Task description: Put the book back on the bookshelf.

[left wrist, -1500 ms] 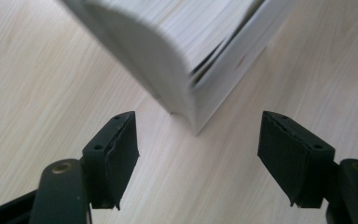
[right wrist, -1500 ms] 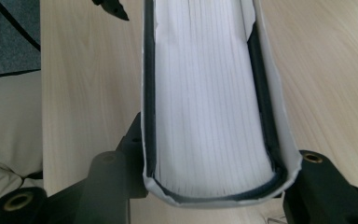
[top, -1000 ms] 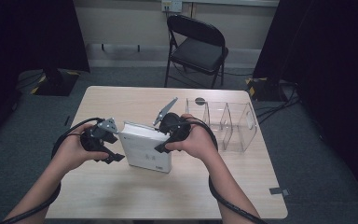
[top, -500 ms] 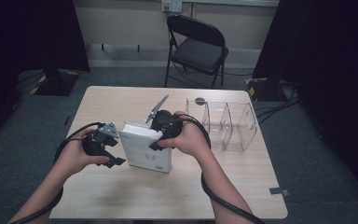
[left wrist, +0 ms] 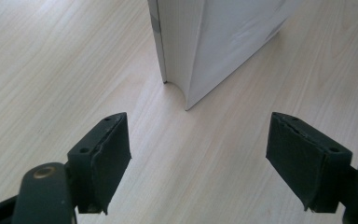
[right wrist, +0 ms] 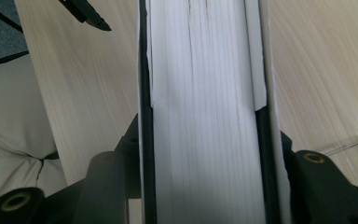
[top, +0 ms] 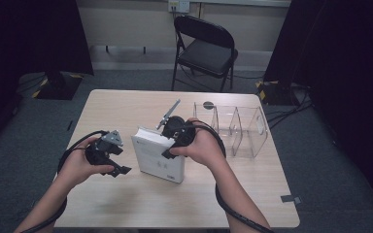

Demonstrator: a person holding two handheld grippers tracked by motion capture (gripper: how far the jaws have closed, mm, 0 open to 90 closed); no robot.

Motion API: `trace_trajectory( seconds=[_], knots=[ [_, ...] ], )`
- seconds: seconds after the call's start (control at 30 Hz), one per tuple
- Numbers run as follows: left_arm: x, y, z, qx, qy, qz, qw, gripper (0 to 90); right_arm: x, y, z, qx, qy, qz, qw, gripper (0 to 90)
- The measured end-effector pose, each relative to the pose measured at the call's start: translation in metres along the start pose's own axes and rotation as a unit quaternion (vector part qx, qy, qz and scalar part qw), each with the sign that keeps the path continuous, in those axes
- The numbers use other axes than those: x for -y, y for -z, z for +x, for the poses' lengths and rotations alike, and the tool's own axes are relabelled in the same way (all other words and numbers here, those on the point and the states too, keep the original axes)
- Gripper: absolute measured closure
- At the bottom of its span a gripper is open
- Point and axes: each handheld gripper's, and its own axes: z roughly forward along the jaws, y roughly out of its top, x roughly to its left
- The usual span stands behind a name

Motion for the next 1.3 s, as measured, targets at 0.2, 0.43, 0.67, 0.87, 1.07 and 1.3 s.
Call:
trace_trajectory(
  seconds=[0.2, 0.43, 0.67, 0.87, 1.07, 1.3],
  knots=[
    [0.002, -0.003, -0.001, 0.002, 0.006, -0.006, 1.0000, 21.1, -0.006, -0.001, -0.001, 0.003, -0.007, 0.005, 1.0000, 45.2],
    [0.008, -0.008, -0.002, 0.006, 0.019, -0.016, 0.9997, 20.8, -0.016, -0.011, -0.001, 0.002, -0.006, 0.021, 0.9998, 44.8],
    [0.016, -0.015, -0.001, 0.017, 0.031, -0.027, 0.9990, 20.4, -0.020, -0.018, -0.004, -0.001, -0.017, 0.026, 0.9995, 45.5],
    [0.016, -0.018, -0.004, 0.019, 0.025, -0.031, 0.9991, 20.4, -0.020, -0.021, 0.001, 0.031, -0.016, 0.032, 0.9989, 39.4],
    [0.021, -0.015, -0.002, 0.016, 0.014, -0.029, 0.9993, 20.7, -0.022, -0.020, 0.000, 0.004, 0.007, 0.045, 0.9989, 49.5],
    [0.028, -0.014, -0.002, 0.016, 0.019, -0.038, 0.9990, 21.0, -0.023, -0.021, -0.002, 0.004, 0.009, 0.057, 0.9983, 49.3]
  ],
)
